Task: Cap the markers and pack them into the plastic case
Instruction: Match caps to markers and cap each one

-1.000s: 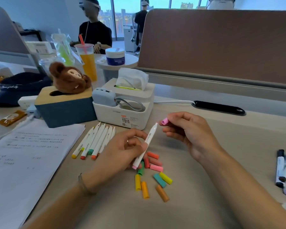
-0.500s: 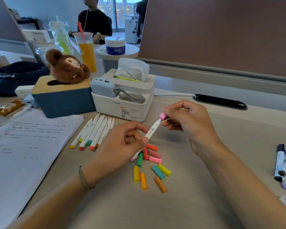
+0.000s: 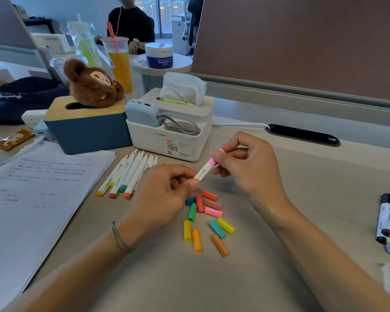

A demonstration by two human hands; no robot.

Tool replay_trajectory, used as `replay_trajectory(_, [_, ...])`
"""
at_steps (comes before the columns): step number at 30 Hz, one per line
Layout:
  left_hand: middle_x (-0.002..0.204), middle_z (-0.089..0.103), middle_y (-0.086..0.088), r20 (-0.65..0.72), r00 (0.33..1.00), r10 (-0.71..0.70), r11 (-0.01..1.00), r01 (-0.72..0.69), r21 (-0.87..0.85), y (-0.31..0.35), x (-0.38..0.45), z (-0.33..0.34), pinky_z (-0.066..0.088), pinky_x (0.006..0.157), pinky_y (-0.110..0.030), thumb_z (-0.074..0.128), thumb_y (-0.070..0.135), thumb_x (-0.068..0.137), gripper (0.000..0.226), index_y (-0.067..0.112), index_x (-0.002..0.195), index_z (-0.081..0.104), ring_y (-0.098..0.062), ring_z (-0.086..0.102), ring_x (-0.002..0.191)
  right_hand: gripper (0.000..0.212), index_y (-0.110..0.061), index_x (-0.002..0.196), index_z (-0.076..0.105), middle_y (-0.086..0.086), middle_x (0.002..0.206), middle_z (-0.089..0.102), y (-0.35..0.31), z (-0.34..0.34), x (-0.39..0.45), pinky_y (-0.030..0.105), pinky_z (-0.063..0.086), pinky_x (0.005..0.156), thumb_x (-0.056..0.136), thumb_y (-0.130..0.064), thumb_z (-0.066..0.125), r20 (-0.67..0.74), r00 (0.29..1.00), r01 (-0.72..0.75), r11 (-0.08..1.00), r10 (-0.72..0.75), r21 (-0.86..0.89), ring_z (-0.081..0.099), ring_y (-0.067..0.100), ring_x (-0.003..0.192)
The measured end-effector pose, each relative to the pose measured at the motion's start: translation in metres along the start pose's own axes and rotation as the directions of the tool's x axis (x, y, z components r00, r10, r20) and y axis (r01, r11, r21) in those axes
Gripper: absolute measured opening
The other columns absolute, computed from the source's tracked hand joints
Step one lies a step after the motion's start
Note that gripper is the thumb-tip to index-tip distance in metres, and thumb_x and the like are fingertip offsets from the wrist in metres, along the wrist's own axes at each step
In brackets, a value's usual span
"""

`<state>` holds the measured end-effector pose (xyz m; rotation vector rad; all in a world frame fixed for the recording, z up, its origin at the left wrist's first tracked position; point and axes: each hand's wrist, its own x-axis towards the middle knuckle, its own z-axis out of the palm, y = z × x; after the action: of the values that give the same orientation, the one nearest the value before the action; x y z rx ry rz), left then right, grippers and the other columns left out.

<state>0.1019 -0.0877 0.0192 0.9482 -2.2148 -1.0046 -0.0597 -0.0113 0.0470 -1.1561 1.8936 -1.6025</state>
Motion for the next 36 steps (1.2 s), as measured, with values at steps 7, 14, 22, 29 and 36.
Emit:
replay_trajectory(7, [0.088, 0.071, 0.013, -0.027, 0.999, 0.04, 0.999, -0.039, 0.022, 0.002, 0.005, -0.008, 0.059, 0.074, -0.028, 0.064, 0.035, 0.094, 0.018, 0.03, 0.108, 0.075, -0.009, 0.067, 0.082, 0.036, -0.025, 0.111, 0.057, 0.0, 0.075, 0.075, 0.002, 0.016, -0.01, 0.036, 0.064, 0.068, 0.085, -0.014, 0.081, 0.06, 0.998, 0.01, 1.0, -0.01, -0.002, 0.074, 0.015, 0.07])
replay_trajectory(14, [0.079, 0.068, 0.013, -0.089, 0.996, -0.014, 0.984, 0.03, 0.174, -0.004, 0.012, -0.04, 0.054, 0.071, -0.024, 0.052, 0.04, 0.1, 0.024, 0.03, 0.096, 0.074, -0.008, 0.064, 0.074, 0.023, -0.021, 0.104, 0.069, 0.01, 0.072, 0.076, -0.013, -0.002, 0.001, 0.032, 0.064, 0.064, 0.09, -0.004, 0.07, 0.107, 0.986, -0.131, 0.991, 0.13, -0.003, 0.074, 0.029, 0.07])
replay_trajectory(22, [0.08, 0.066, 0.011, -0.124, 0.979, -0.16, 0.865, 0.2, 0.461, -0.028, 0.023, -0.054, 0.057, 0.065, -0.025, 0.065, 0.042, 0.092, 0.017, 0.028, 0.083, 0.068, -0.008, 0.064, 0.07, 0.015, -0.021, 0.094, 0.071, 0.006, 0.063, 0.074, 0.001, -0.029, 0.014, 0.034, 0.061, 0.062, 0.084, -0.009, 0.07, 0.237, 0.933, -0.121, 0.859, 0.269, -0.497, 0.07, 0.017, 0.056])
replay_trajectory(29, [0.088, 0.067, 0.006, -0.094, 0.981, -0.172, 0.763, 0.193, 0.617, -0.026, 0.021, -0.041, 0.057, 0.073, -0.03, 0.067, 0.054, 0.086, 0.027, 0.028, 0.08, 0.069, -0.009, 0.057, 0.078, 0.023, -0.03, 0.103, 0.071, 0.002, 0.095, 0.071, 0.016, -0.027, 0.017, 0.041, 0.06, 0.082, 0.082, -0.022, 0.074, 0.245, 0.924, -0.036, 0.703, 0.295, -0.71, 0.069, 0.019, 0.08])
replay_trajectory(36, [0.084, 0.069, 0.003, -0.108, 0.977, -0.185, 0.697, 0.208, 0.686, -0.019, 0.019, -0.034, 0.059, 0.078, -0.037, 0.065, 0.062, 0.085, 0.039, 0.024, 0.082, 0.075, -0.015, 0.06, 0.086, 0.025, -0.033, 0.1, 0.07, 0.001, 0.094, 0.065, 0.017, -0.024, 0.017, 0.03, 0.049, 0.069, 0.079, -0.028, 0.081, 0.284, 0.91, 0.029, 0.638, 0.301, -0.769, 0.064, 0.02, 0.084])
